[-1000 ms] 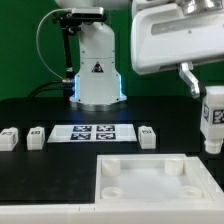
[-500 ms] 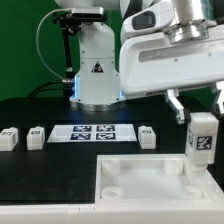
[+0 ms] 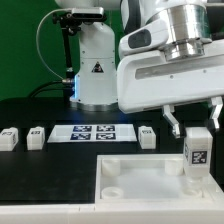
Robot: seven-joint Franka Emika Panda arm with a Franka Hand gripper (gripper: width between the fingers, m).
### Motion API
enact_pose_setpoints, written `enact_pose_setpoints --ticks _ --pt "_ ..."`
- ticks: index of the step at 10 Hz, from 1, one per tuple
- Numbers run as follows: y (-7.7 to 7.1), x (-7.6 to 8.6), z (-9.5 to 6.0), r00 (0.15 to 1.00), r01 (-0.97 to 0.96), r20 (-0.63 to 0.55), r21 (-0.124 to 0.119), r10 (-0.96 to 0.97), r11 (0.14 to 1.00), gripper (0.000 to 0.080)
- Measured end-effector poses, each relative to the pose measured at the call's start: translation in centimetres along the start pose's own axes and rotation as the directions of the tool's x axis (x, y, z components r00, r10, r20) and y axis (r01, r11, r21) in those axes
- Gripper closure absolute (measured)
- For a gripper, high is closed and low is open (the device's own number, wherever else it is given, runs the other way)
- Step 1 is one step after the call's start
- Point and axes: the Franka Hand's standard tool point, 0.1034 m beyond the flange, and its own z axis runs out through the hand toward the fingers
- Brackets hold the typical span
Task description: Assemble one leg
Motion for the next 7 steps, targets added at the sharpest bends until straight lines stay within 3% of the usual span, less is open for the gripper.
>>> enact_pose_setpoints --ticks 4,7 --pt "0.85 0.08 0.65 1.000 -0.009 -0.020 -0.005 0.009 1.000 0.0506" --pt "0.43 -0.44 0.87 1.000 -0.019 -0.019 -0.002 0.019 1.000 0.0505"
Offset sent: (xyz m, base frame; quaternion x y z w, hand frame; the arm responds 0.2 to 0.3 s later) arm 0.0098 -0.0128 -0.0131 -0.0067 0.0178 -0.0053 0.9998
